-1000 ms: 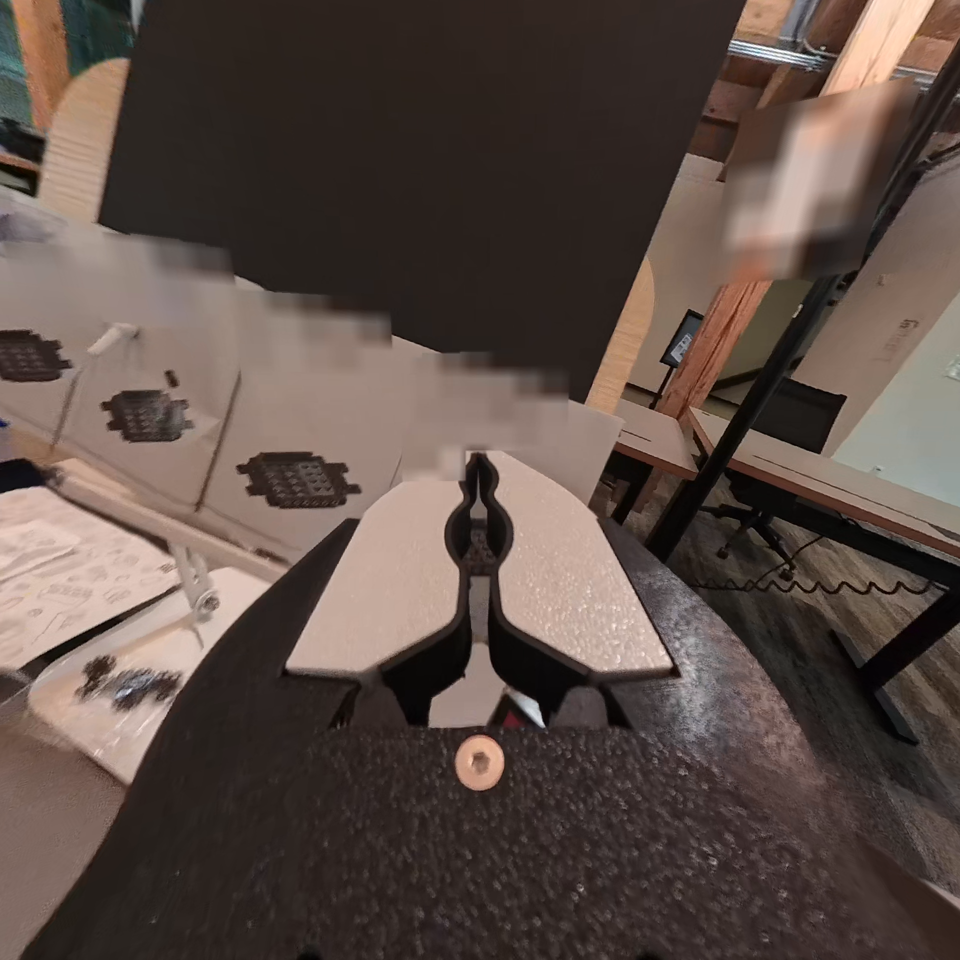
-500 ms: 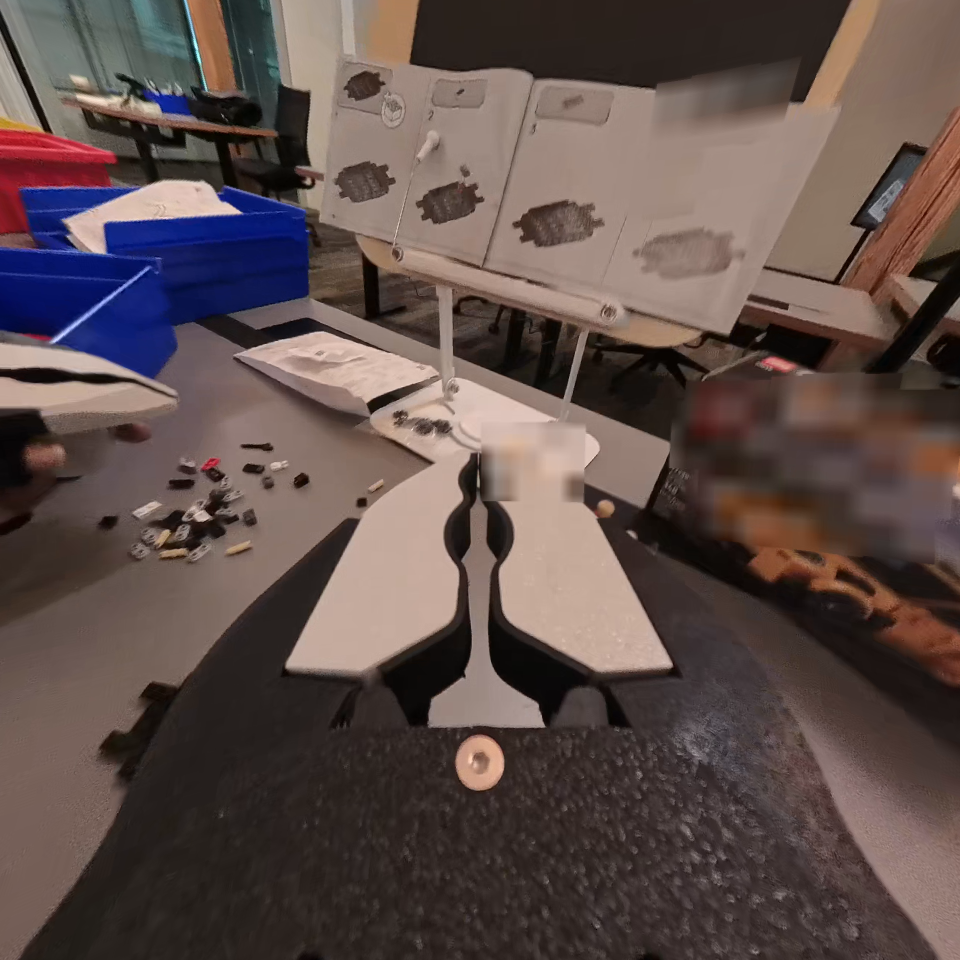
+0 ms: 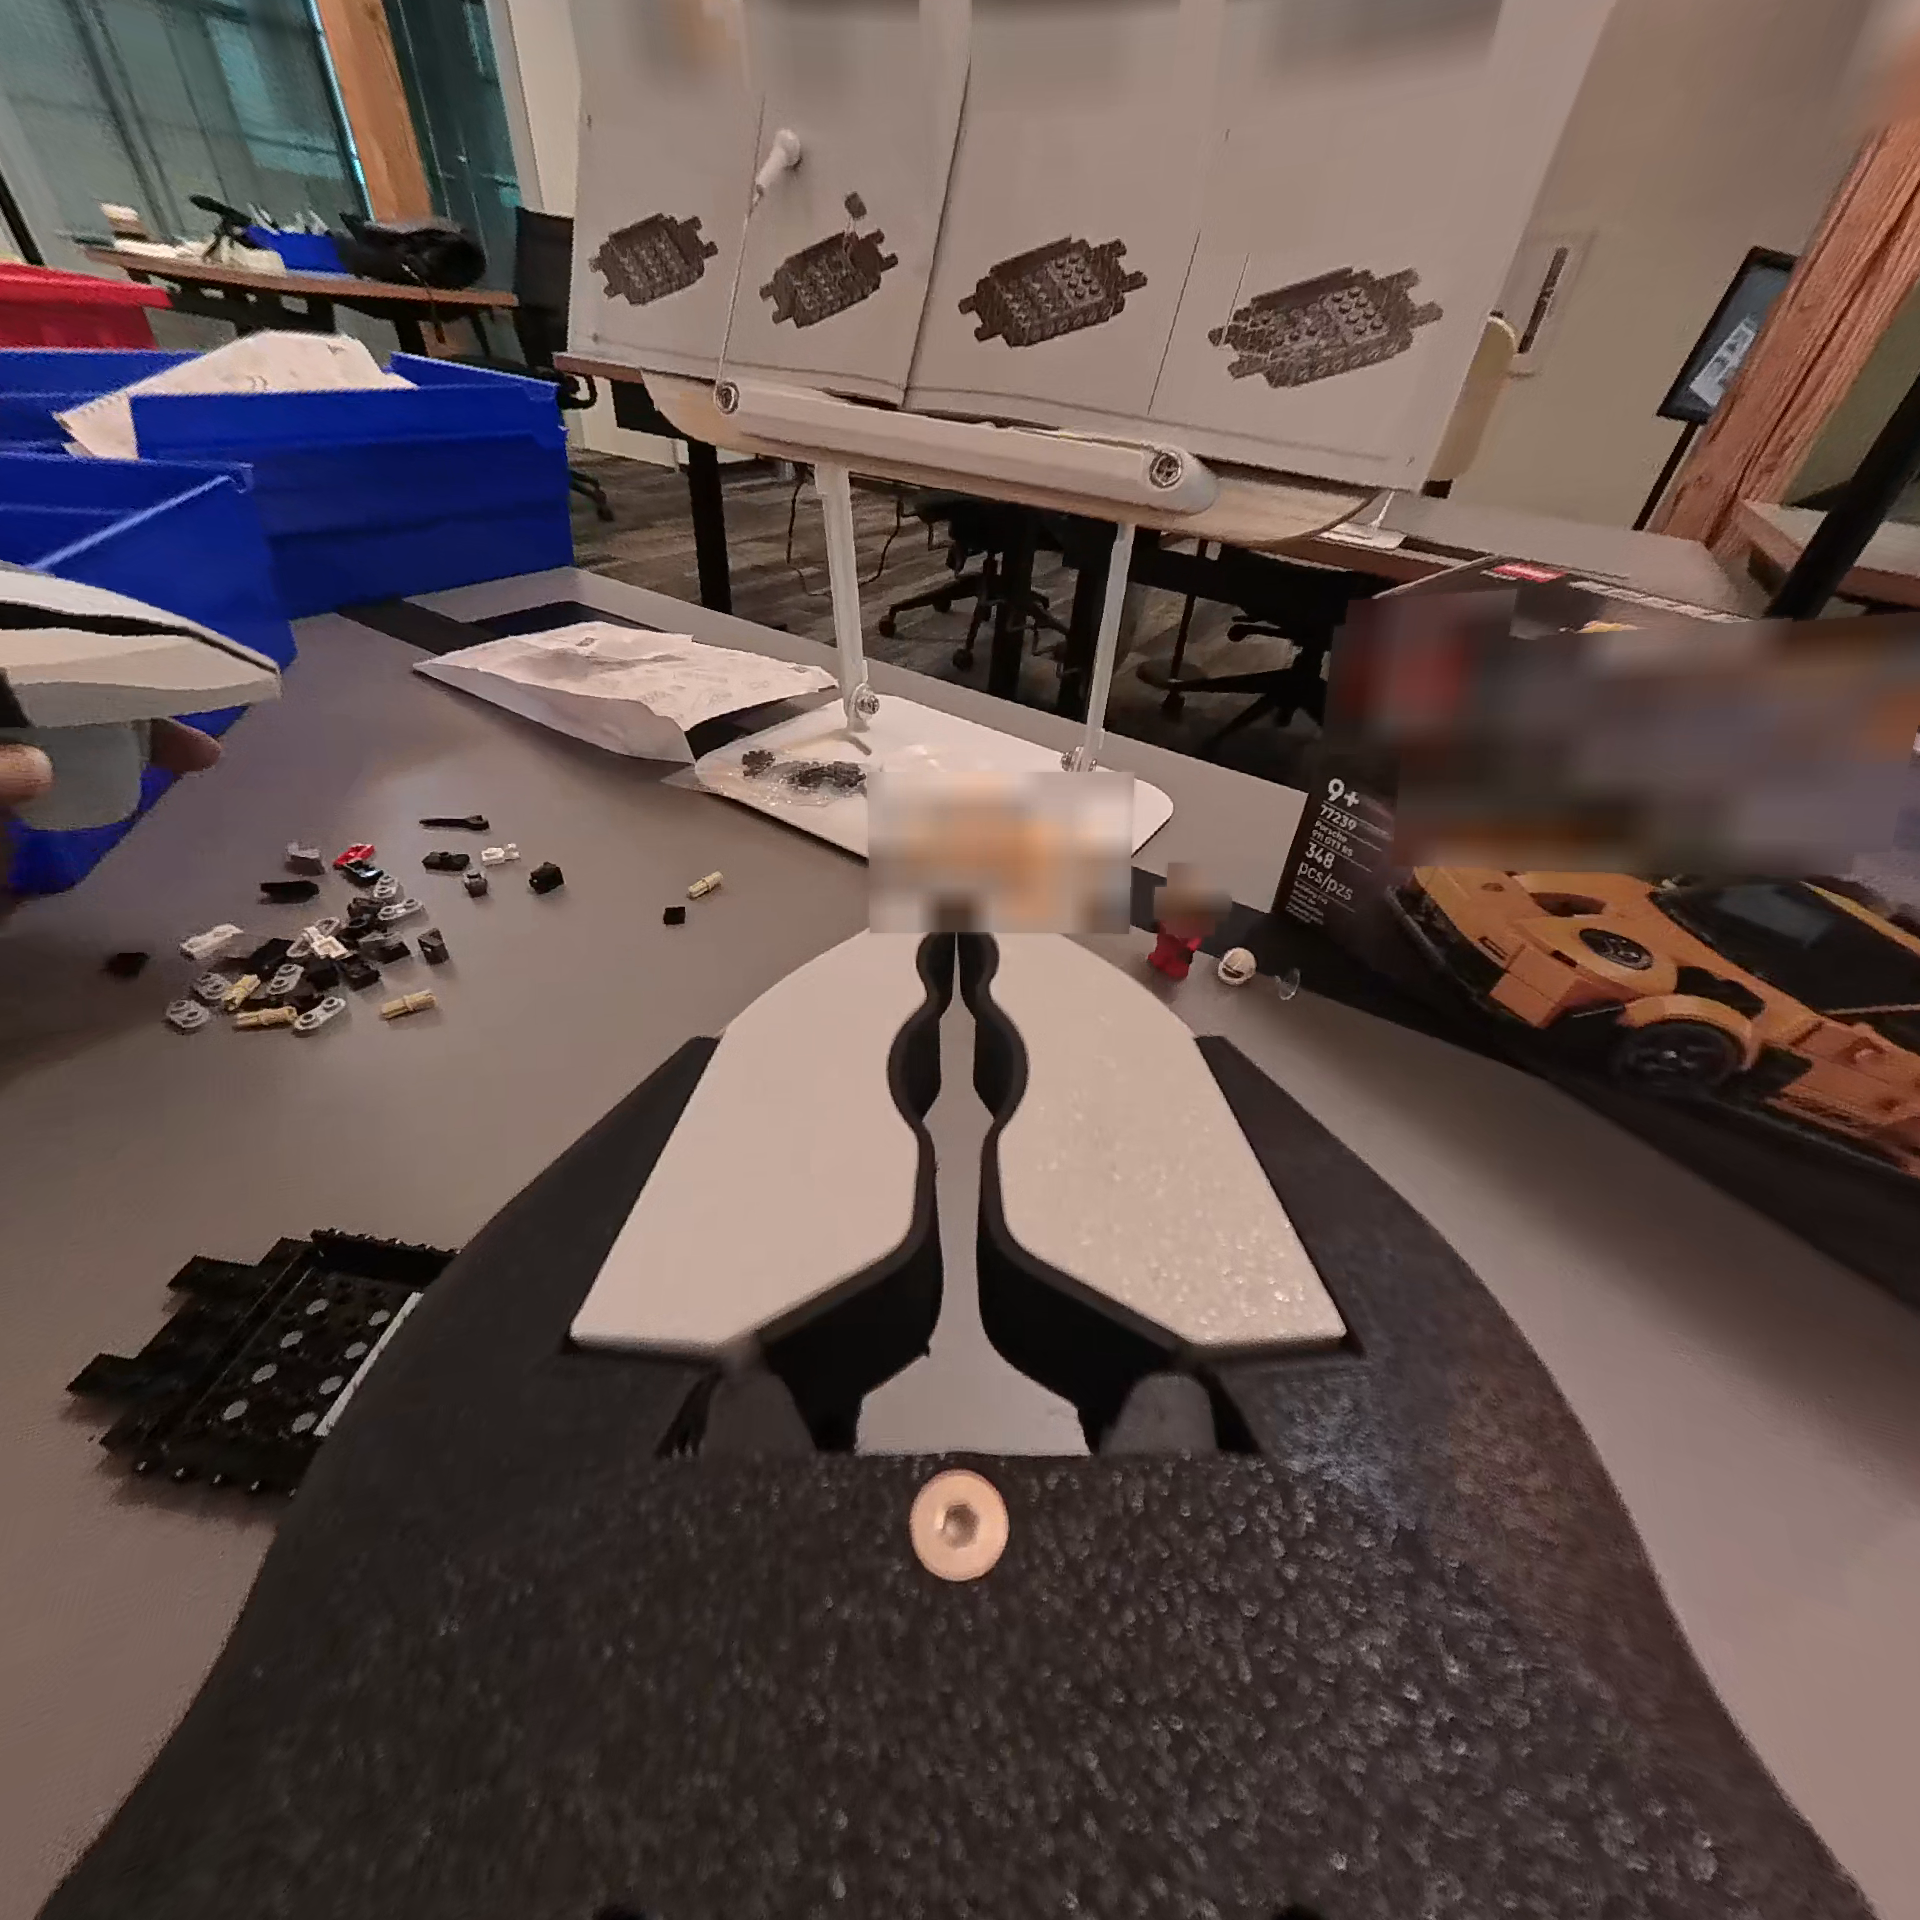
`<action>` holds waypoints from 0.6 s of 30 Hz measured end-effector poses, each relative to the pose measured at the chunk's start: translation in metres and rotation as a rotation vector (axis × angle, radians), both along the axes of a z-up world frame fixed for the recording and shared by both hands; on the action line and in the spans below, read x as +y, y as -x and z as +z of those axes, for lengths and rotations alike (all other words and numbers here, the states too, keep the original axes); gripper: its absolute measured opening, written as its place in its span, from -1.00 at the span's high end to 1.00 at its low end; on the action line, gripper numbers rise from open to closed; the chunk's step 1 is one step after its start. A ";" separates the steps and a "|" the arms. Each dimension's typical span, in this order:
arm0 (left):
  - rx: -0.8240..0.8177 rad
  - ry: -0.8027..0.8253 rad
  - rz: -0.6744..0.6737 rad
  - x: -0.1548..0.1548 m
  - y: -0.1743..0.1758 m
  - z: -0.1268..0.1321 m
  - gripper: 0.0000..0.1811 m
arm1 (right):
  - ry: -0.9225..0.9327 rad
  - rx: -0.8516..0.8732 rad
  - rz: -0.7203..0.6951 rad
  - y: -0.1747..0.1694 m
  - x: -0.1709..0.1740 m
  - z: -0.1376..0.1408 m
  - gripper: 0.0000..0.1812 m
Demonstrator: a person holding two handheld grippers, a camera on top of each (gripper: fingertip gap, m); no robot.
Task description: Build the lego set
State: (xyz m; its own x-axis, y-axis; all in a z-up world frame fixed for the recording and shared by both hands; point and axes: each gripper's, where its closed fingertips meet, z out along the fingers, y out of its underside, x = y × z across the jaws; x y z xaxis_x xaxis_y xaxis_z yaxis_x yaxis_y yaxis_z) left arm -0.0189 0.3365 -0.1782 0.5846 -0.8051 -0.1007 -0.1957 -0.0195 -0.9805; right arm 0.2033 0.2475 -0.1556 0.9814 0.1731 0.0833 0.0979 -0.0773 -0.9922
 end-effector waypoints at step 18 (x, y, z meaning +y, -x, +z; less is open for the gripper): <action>0.387 0.216 -0.227 -0.035 0.021 -0.040 0.91 | 0.059 0.044 0.058 -0.001 -0.001 -0.008 1.00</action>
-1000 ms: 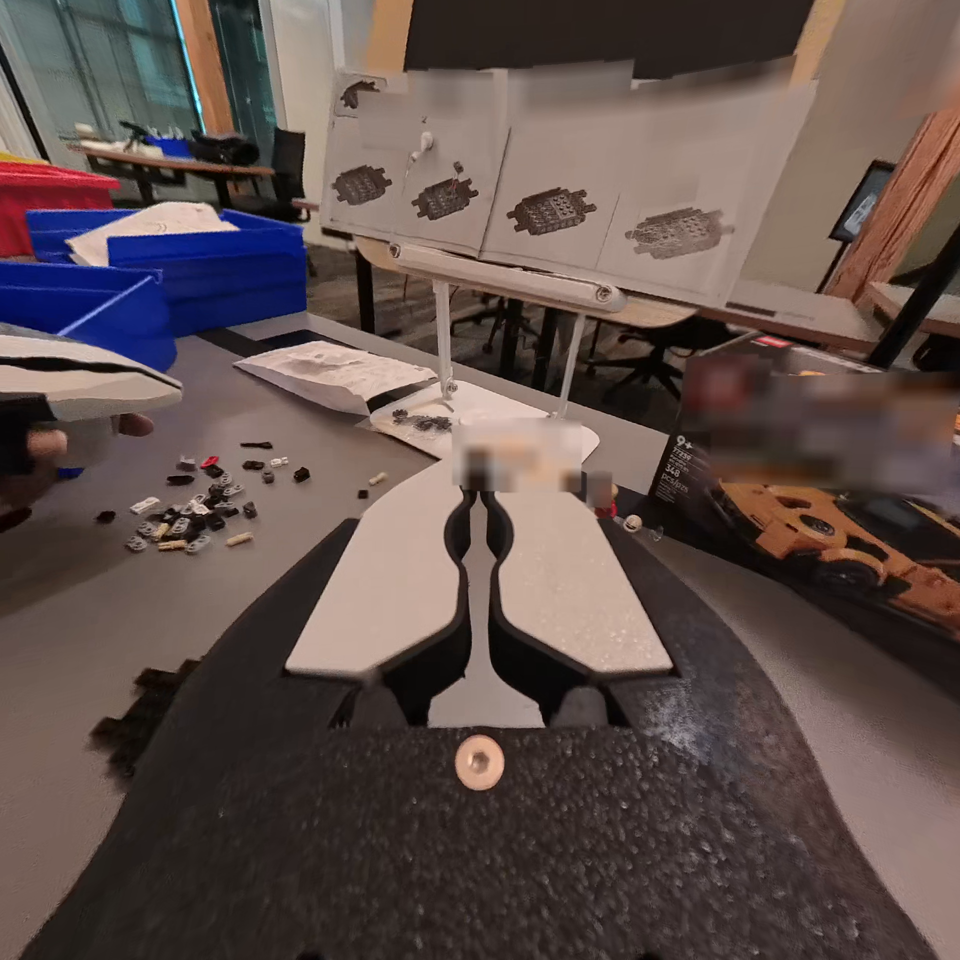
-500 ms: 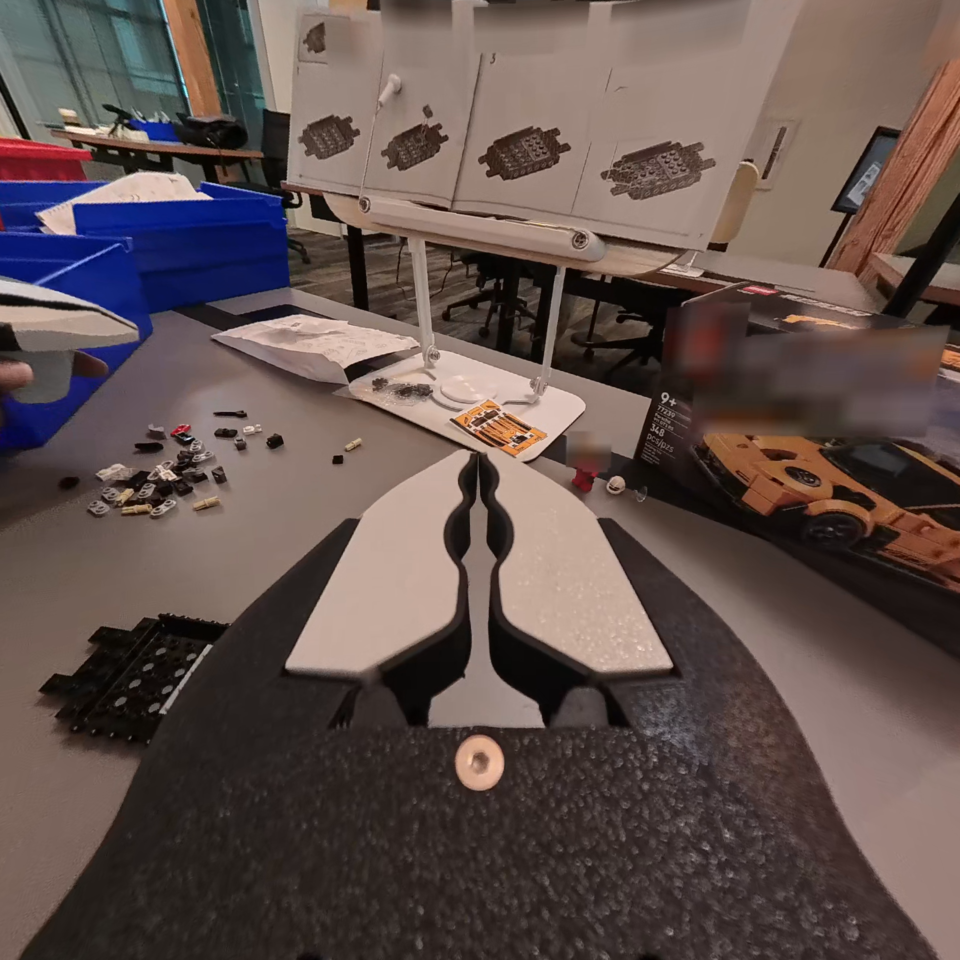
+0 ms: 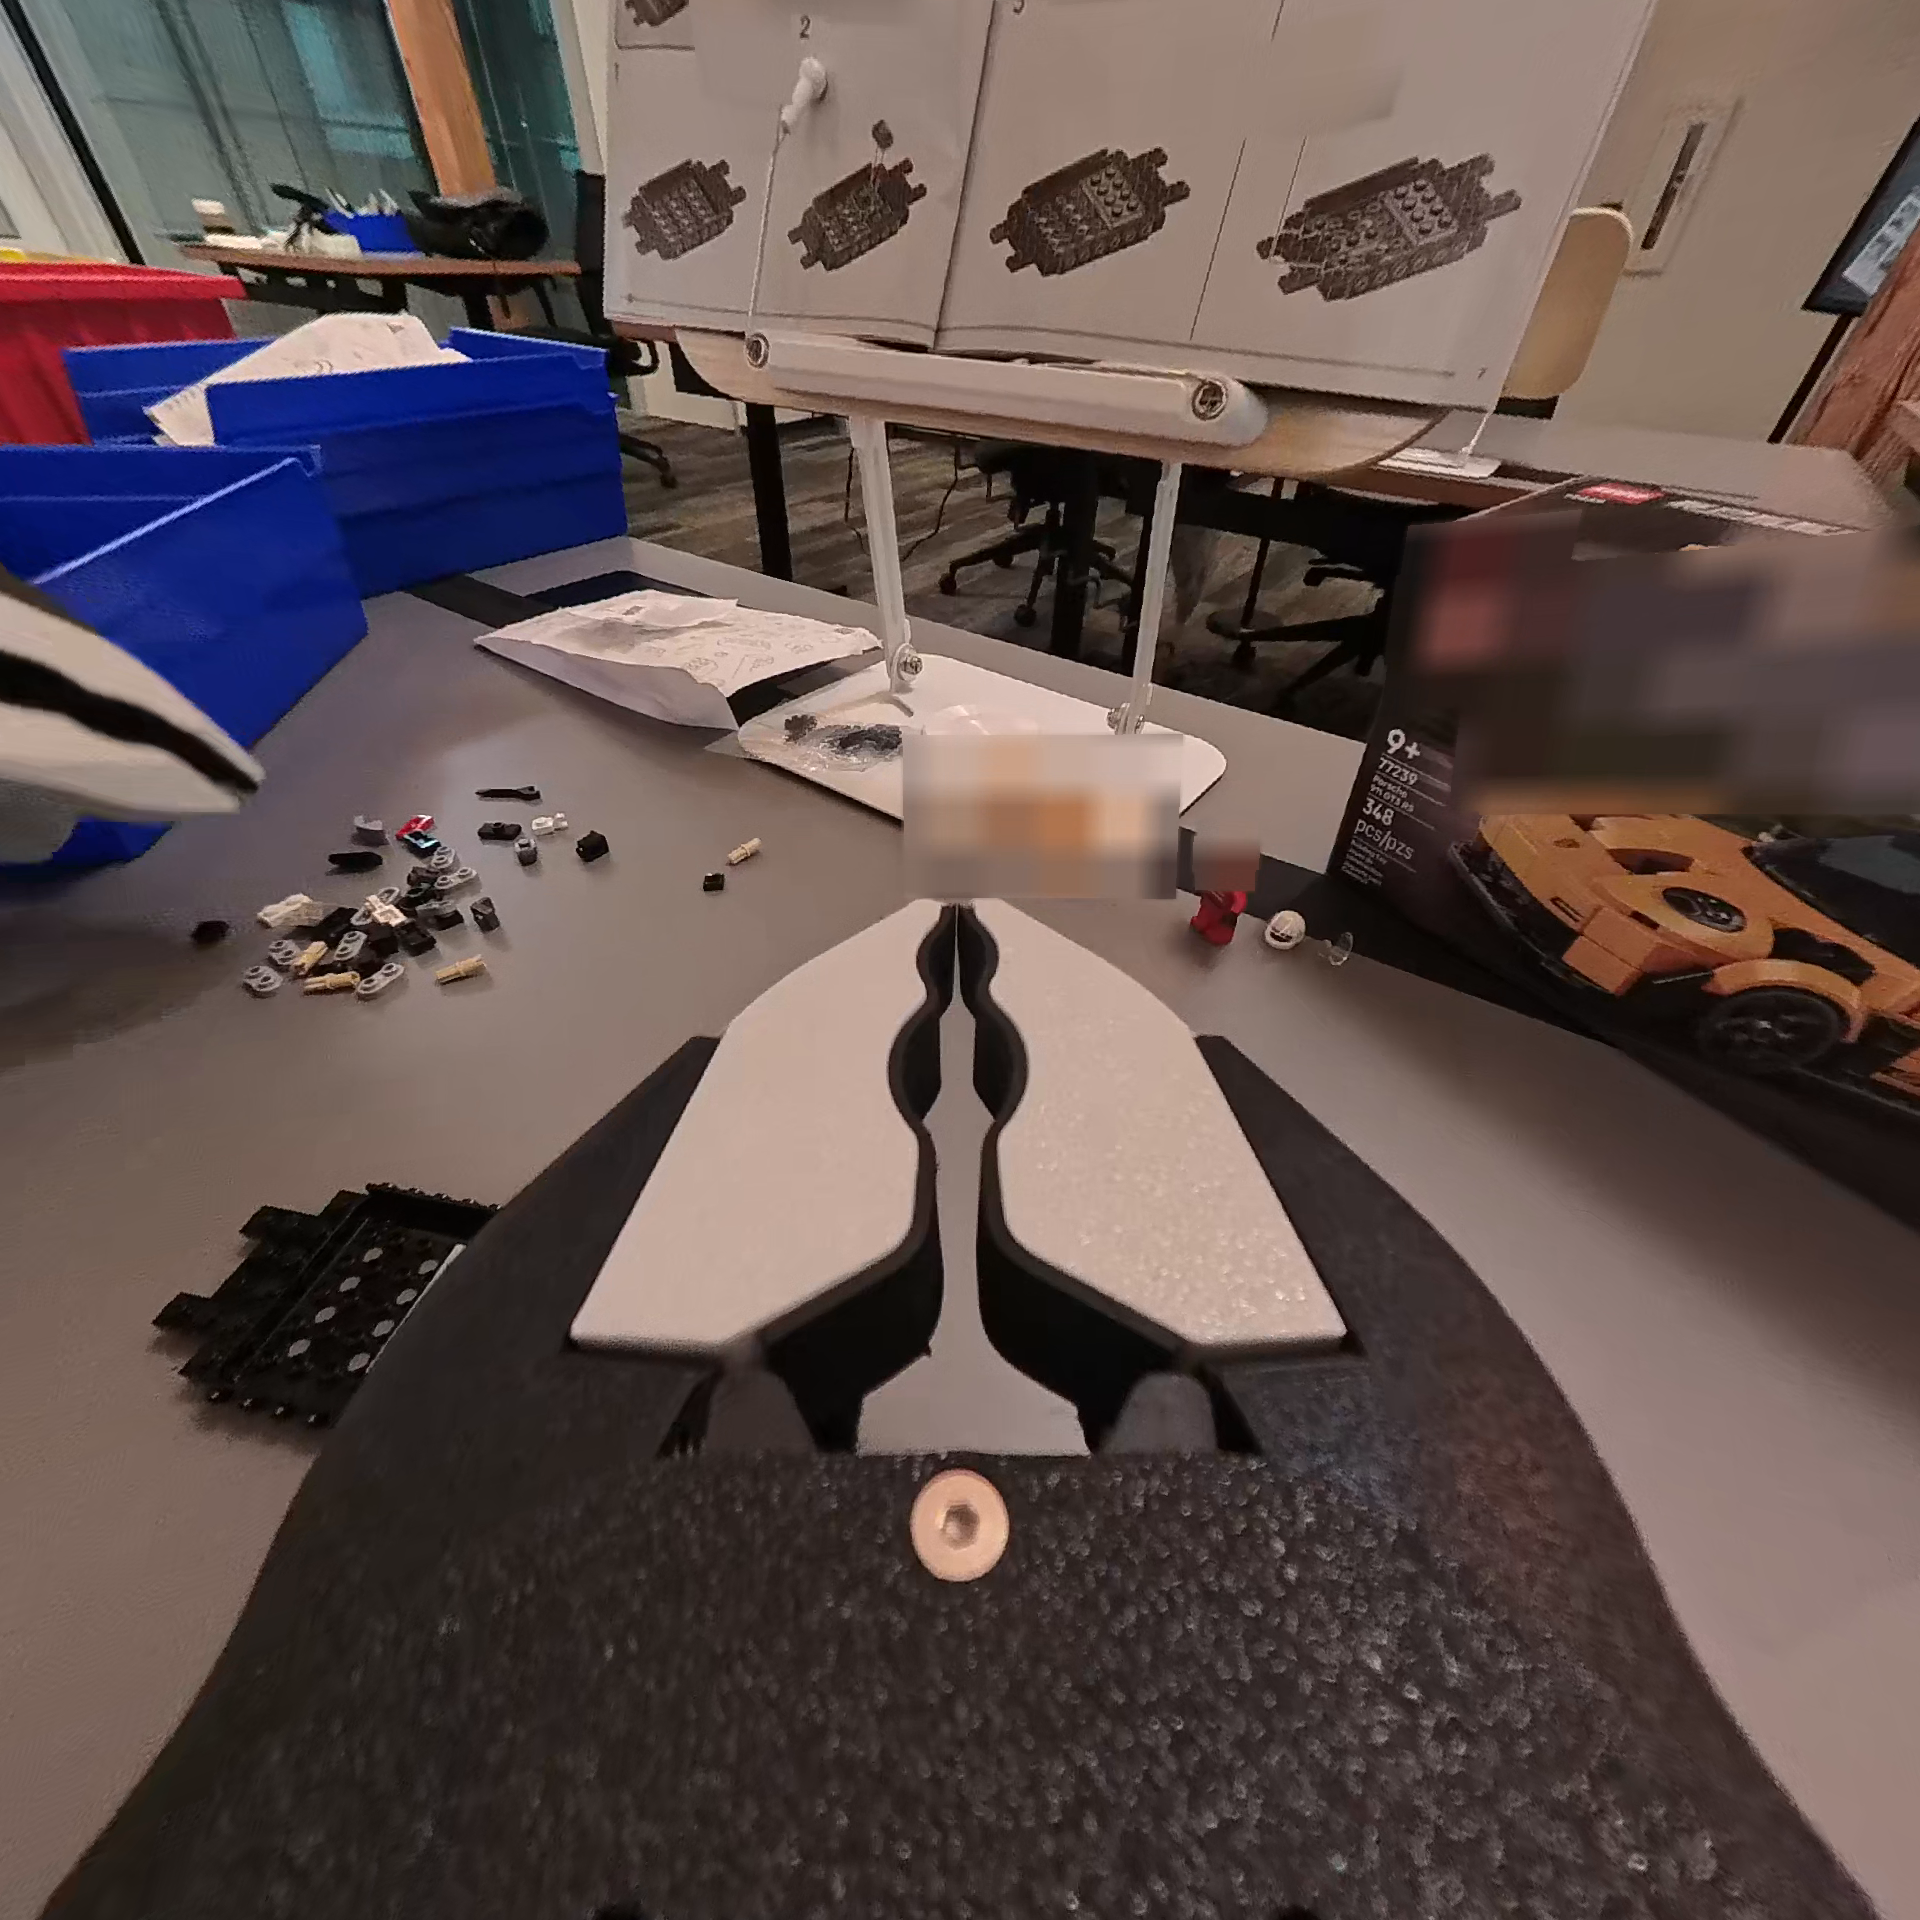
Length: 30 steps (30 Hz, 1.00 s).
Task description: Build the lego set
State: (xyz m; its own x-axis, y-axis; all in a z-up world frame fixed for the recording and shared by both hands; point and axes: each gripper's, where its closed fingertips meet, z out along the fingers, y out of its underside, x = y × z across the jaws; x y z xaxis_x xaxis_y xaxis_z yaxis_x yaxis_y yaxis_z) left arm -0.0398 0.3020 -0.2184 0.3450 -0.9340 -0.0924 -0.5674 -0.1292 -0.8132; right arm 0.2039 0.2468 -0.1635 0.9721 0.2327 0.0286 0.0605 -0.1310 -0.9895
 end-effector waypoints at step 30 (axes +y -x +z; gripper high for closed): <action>0.393 0.117 -0.261 -0.016 -0.005 -0.058 0.76 | 0.110 0.020 0.091 0.014 0.002 -0.021 1.00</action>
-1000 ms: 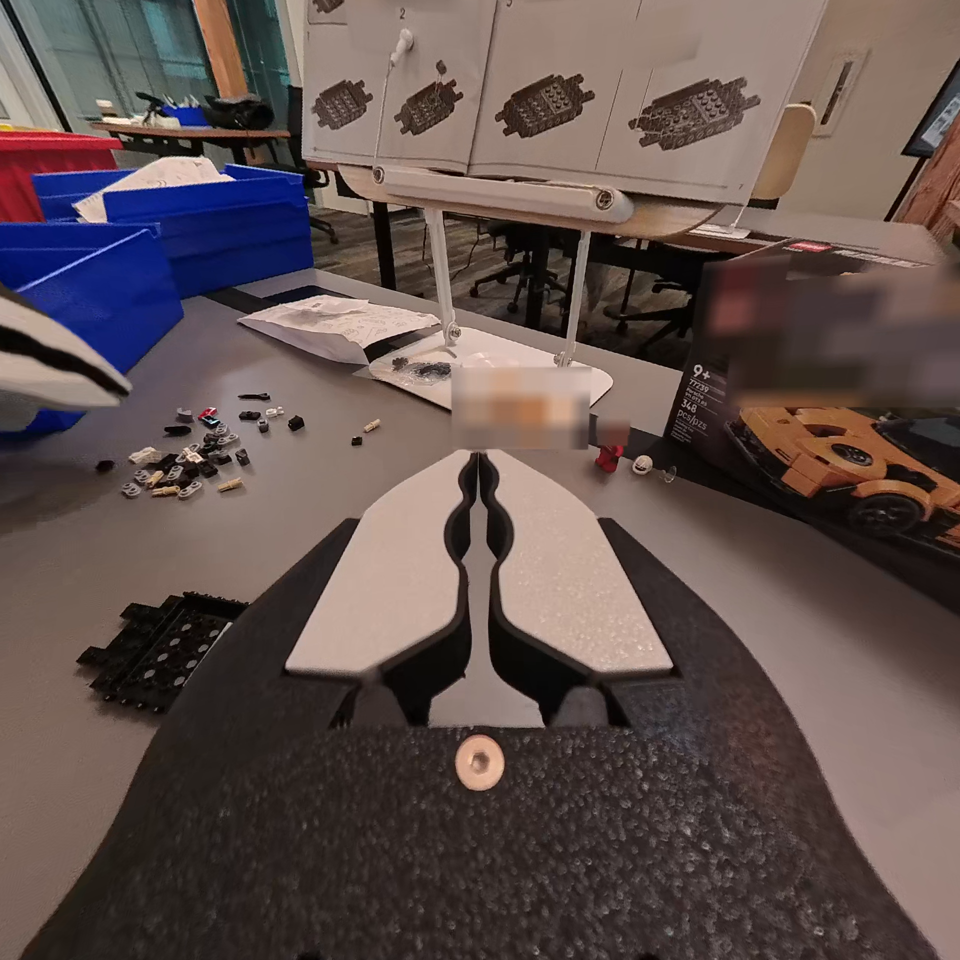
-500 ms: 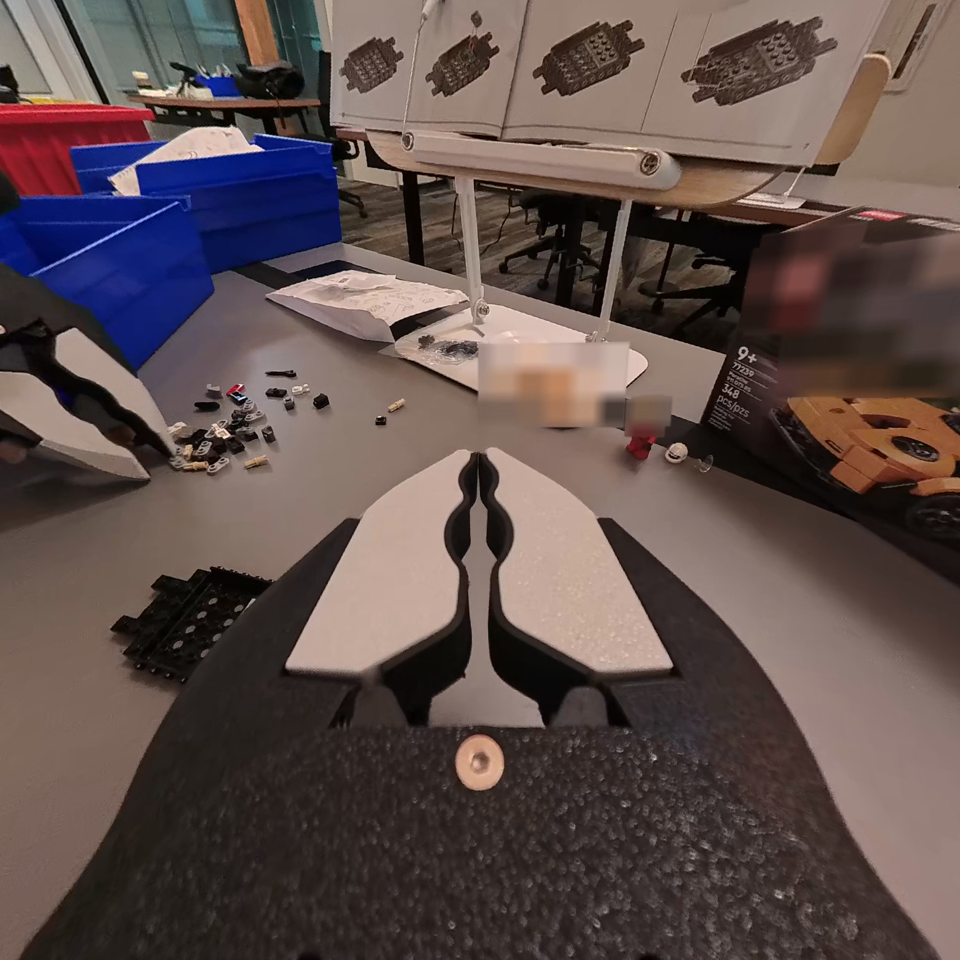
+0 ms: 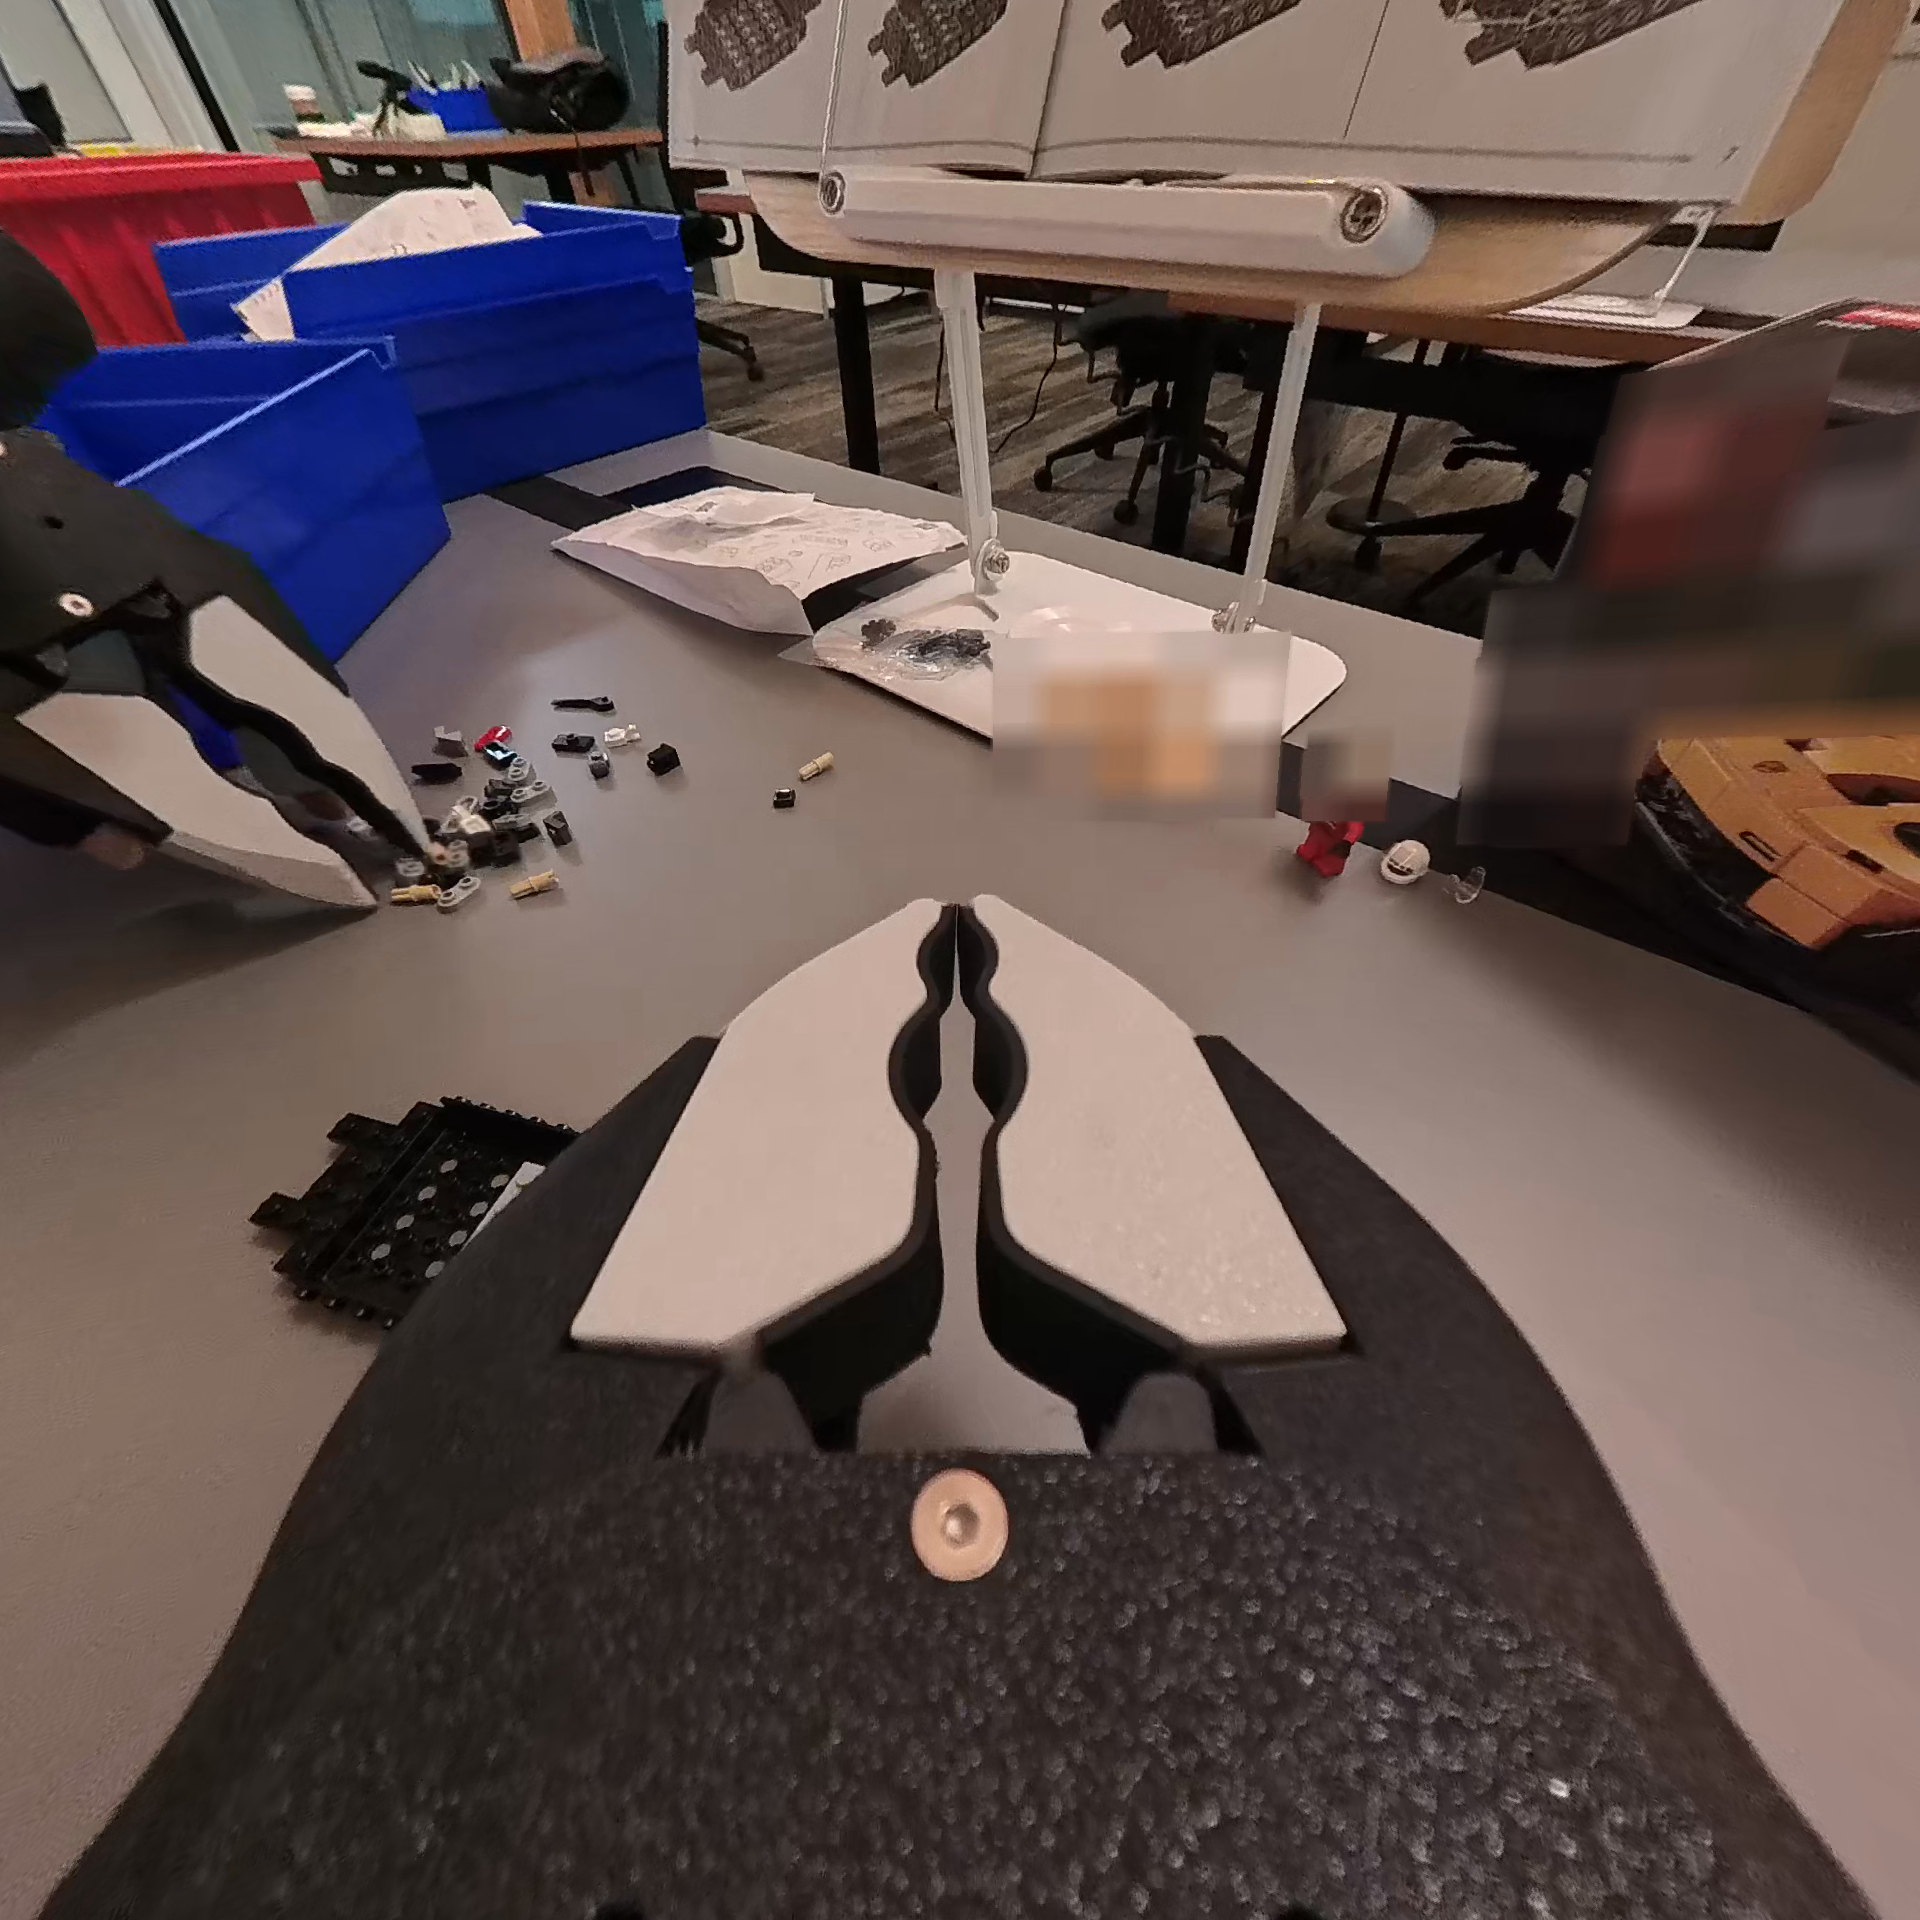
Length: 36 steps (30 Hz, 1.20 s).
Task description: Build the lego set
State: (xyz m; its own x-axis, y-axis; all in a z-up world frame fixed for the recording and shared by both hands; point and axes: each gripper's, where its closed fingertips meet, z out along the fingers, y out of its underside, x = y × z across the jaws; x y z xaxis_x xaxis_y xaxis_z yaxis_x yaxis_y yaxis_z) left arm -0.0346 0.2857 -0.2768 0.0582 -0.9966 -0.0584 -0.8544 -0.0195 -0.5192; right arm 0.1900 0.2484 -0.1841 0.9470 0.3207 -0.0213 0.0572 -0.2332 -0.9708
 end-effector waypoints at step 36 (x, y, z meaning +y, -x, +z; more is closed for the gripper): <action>-0.041 -0.015 -0.216 -0.055 -0.057 0.020 0.75 | 0.215 -0.220 0.611 0.077 -0.045 -0.046 0.58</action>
